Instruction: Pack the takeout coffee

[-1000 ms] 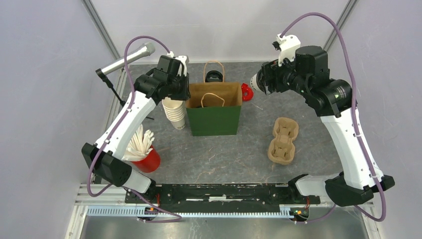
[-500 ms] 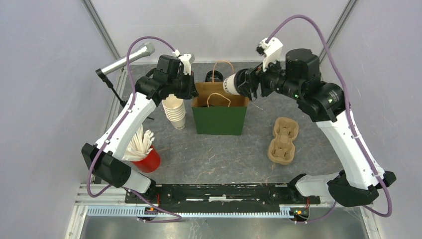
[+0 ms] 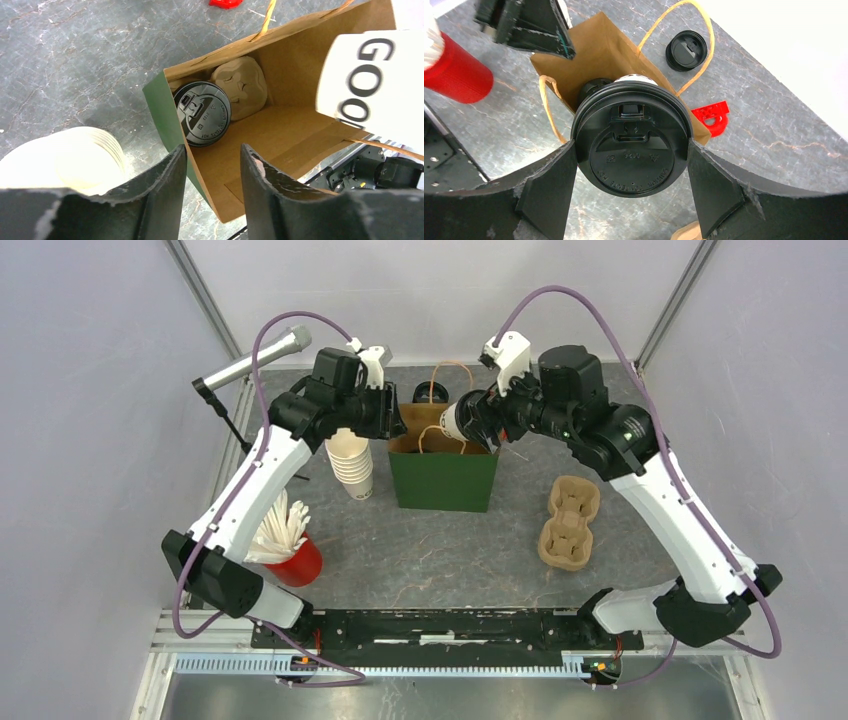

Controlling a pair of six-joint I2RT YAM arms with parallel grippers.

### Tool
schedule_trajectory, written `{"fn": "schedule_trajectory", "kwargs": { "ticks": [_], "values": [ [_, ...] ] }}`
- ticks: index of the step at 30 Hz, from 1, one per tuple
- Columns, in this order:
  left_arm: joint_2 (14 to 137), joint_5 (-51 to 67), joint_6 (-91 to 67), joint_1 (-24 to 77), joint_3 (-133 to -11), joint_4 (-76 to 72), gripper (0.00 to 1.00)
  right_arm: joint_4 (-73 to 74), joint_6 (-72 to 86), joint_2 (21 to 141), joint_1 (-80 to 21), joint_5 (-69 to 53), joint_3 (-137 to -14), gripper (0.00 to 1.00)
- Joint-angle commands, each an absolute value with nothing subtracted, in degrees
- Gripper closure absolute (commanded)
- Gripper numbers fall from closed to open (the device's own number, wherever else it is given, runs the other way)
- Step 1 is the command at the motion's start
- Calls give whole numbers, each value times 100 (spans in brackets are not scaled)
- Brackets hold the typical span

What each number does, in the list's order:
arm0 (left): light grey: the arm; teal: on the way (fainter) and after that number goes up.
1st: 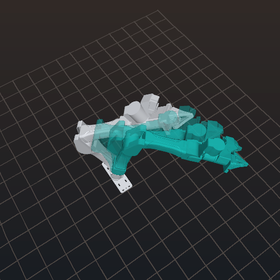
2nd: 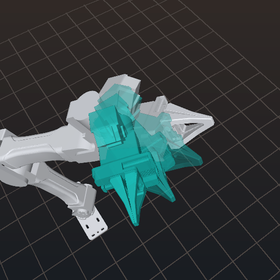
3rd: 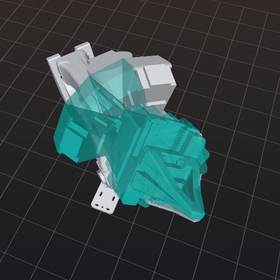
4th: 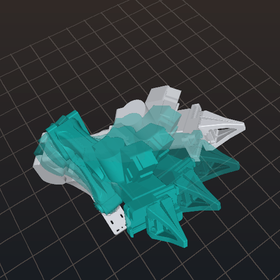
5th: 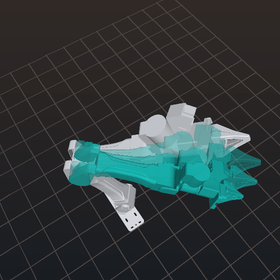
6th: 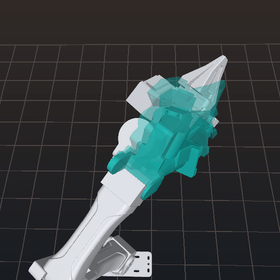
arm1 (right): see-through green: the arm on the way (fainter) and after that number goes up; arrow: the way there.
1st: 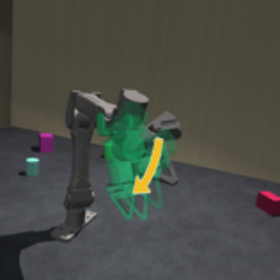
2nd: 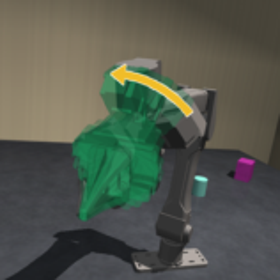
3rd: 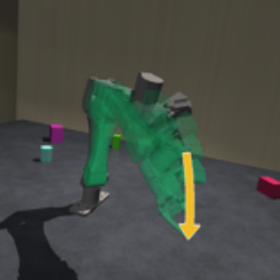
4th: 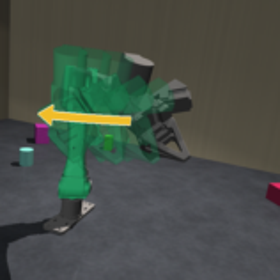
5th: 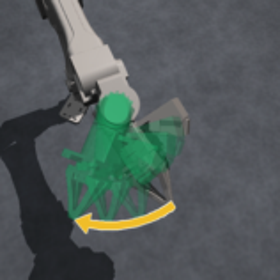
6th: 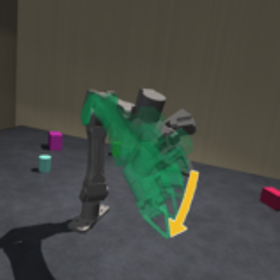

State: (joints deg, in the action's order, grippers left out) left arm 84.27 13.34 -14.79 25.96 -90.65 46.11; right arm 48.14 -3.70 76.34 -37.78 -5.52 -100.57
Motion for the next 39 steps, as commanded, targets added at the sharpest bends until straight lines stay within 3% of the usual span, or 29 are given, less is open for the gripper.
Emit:
{"fn": "schedule_trajectory", "kwargs": {
  "ticks": [1,15,31,39],
  "values": [
    [8214,1142,-1540,2587,-9527,4952,47,4406,-1044,7736,-3814,-536,-9925,39],
    [8193,1020,-1820,2586,-9891,5797,35,4363,-1239,7580,-3999,-755,-9347,40],
    [8229,1172,-2084,2580,-9851,5948,36,4657,-1143,7379,-4620,-486,-9167,41],
    [8100,1132,-1943,2590,-9376,5761,42,4737,-1152,7348,-4886,-325,-9083,41]
  ]
}}
